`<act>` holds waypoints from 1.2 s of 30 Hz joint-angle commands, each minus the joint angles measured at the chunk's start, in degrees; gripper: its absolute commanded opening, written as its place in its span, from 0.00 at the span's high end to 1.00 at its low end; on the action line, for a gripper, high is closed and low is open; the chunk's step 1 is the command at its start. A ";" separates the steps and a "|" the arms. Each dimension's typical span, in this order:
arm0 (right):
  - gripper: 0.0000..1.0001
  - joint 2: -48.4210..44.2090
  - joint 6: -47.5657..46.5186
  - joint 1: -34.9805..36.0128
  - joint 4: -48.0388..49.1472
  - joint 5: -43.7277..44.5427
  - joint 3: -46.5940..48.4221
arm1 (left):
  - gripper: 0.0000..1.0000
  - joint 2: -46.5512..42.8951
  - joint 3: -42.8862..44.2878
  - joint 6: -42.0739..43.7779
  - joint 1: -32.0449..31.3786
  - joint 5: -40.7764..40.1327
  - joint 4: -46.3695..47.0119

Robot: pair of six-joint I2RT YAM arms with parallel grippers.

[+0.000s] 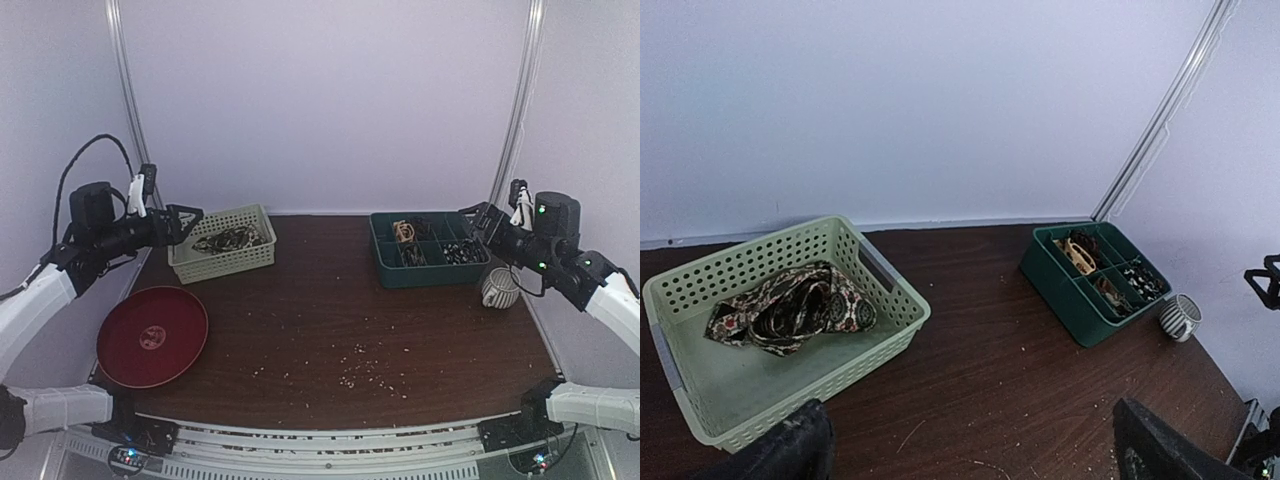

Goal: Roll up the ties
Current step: Pick up the tie from the bin.

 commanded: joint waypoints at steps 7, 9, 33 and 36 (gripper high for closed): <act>0.00 -2.07 1.67 0.35 5.08 -2.77 -3.44 | 0.05 11.37 5.36 -0.22 0.39 -5.49 -1.67; 0.00 -1.57 2.39 0.97 6.76 -3.77 -4.32 | 0.11 14.87 8.11 0.63 0.35 -10.27 -2.76; 0.03 8.05 0.55 12.05 7.46 -1.55 -0.43 | 0.46 66.13 46.23 6.11 0.47 -27.59 -12.49; 0.03 9.09 0.76 12.11 7.77 -2.04 -0.25 | 0.43 69.66 46.35 7.00 0.47 -27.11 -12.48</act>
